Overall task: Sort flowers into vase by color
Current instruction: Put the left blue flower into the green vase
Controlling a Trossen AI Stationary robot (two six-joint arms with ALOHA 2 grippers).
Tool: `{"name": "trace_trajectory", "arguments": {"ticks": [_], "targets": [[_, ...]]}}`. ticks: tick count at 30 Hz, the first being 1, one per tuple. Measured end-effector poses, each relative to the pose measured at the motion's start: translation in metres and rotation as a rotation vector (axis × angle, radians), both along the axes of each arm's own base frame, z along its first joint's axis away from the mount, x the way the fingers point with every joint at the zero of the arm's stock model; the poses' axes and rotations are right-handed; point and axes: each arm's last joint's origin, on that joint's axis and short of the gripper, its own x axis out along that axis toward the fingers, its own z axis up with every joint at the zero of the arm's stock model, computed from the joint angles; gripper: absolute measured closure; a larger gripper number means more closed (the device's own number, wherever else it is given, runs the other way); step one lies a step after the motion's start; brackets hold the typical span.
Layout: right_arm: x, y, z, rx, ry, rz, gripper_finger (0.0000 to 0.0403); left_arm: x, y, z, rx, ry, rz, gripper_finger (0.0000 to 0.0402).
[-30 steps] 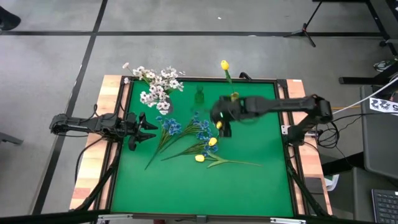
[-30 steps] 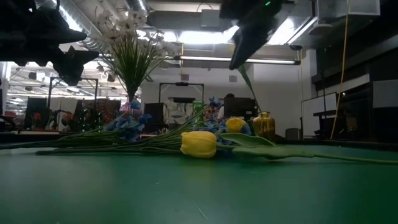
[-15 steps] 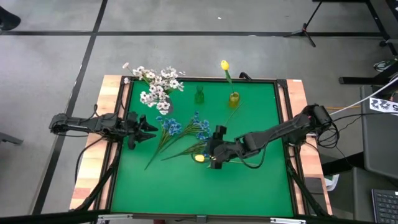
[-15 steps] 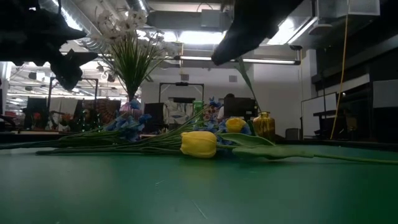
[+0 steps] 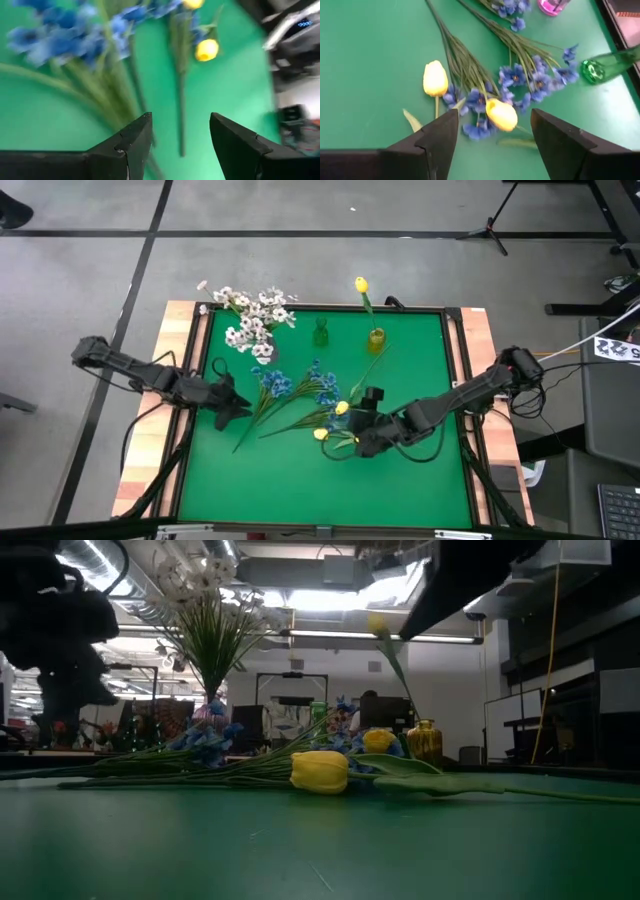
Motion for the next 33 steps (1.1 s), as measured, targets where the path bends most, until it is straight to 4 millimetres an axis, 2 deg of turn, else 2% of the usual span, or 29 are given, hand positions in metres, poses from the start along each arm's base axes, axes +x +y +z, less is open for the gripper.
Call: {"name": "trace_trajectory", "arguments": {"ticks": [8,13,22,28,33], "targets": [[-0.011,0.006,0.000,-0.025,0.019,-0.027,0.0155,0.007,-0.011,0.019,0.007,0.237,0.072,0.0208],[-0.011,0.006,0.000,-0.035,0.018,-0.031,0.0155,0.017,-0.023,0.017,0.005,0.357,0.100,0.0208],[-0.011,0.005,0.000,-0.047,0.022,-0.033,0.0155,0.033,-0.043,-0.009,0.130,0.535,0.111,0.0208],[-0.011,0.006,0.000,-0.045,0.019,-0.033,0.0155,0.046,-0.050,-0.019,0.155,0.504,0.119,0.0208],[-0.011,0.006,0.000,-0.045,0.017,-0.033,0.0155,0.047,-0.049,-0.027,0.196,0.549,0.126,0.0208]]}}
